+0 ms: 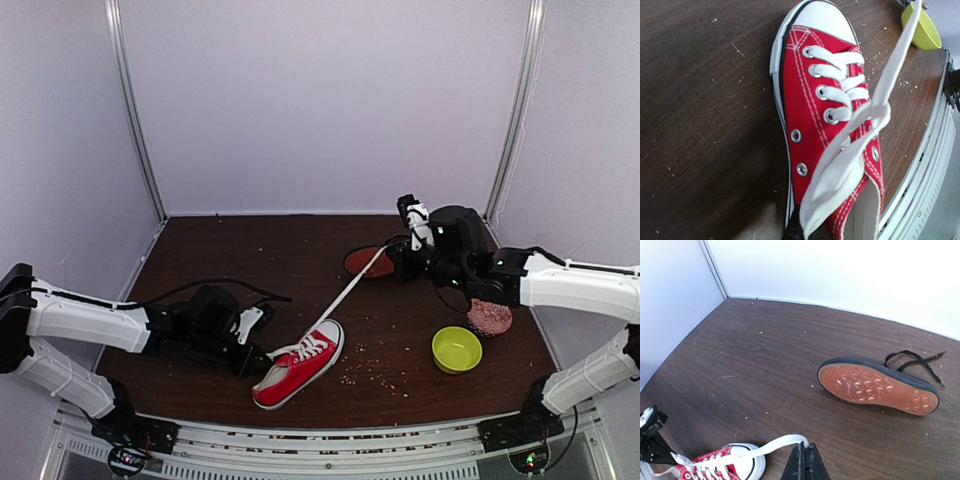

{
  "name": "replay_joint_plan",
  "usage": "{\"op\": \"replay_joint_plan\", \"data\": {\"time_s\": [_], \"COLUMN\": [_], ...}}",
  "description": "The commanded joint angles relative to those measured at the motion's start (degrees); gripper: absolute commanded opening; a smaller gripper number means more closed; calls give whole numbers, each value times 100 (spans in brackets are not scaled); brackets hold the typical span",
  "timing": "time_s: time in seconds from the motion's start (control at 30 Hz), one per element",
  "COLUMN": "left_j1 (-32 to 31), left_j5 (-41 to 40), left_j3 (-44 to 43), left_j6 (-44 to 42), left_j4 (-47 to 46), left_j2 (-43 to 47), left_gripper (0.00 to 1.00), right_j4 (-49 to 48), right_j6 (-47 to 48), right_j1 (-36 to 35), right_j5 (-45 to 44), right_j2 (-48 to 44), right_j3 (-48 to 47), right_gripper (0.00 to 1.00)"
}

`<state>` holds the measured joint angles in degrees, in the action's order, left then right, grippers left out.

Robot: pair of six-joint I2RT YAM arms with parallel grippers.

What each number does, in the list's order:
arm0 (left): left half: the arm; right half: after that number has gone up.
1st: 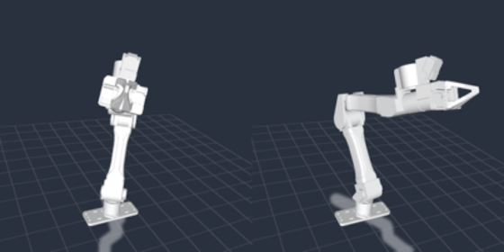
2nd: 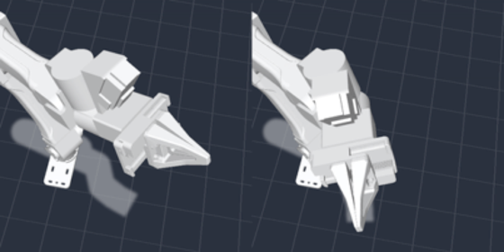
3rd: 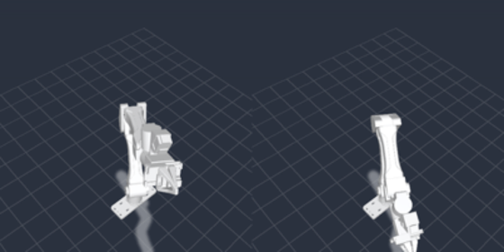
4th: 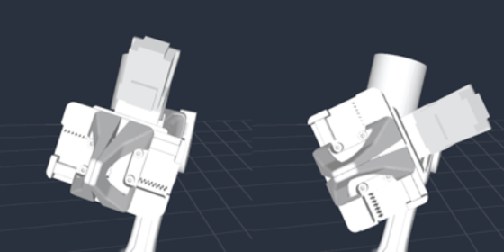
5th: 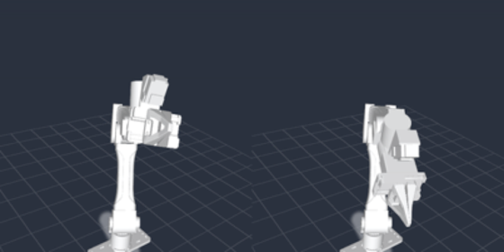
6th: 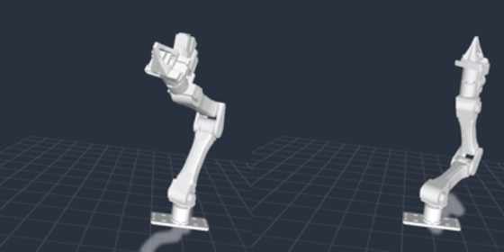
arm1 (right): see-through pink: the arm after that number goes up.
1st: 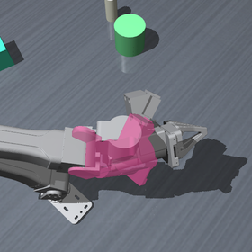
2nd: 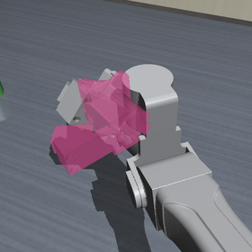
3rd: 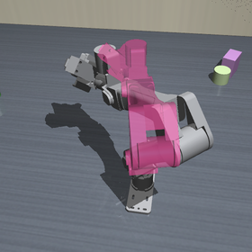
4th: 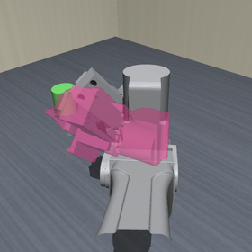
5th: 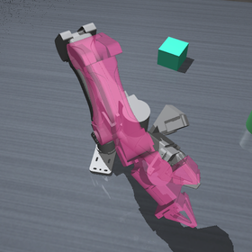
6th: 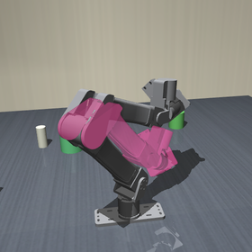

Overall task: Tie the shoes
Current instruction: Tie the crossed shoelace on the shoe.

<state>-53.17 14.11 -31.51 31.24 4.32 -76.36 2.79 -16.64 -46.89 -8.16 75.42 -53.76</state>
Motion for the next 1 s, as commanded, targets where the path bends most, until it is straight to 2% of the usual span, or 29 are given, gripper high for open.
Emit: {"op": "replay_joint_plan", "data": {"time_s": [0.0,0.17,0.3,0.37,0.53,0.67,0.73,0.87,0.9,0.97], "left_j1": [34,34,34,34,34,34,34,34,34,30], "left_j5": [298,590,508,446,213,50,-33,-48,-75,-136], "left_j3": [-352,-714,-787,-713,-417,-234,-165,-14,6,13], "left_j6": [-298,-515,-587,-569,-503,-438,-415,-365,-357,-348], "left_j4": [-394,-528,-557,-576,-573,-539,-518,-670,-697,-742], "left_j2": [-184,-496,-657,-585,-188,90,184,294,292,254], "left_gripper": [0,0,24,32,45,64,69,69,66,50], "right_j4": [385,373,212,194,165,149,143,120,120,124], "right_j6": [-390,-925,-1317,-1354,-1351,-1346,-1344,-1354,-1361,-1367], "right_j1": [-20,-95,-144,-145,-163,-172,-179,-189,-193,-193], "right_j5": [-3,52,110,96,96,126,139,118,116,108], "right_j2": [-612,-1298,-1619,-1643,-1573,-1499,-1474,-1460,-1460,-1470], "right_j3": [748,1664,2225,2261,2212,2170,2152,2167,2165,2176], "right_gripper": [0,0,0,0,0,0,0,0,0,0]}}
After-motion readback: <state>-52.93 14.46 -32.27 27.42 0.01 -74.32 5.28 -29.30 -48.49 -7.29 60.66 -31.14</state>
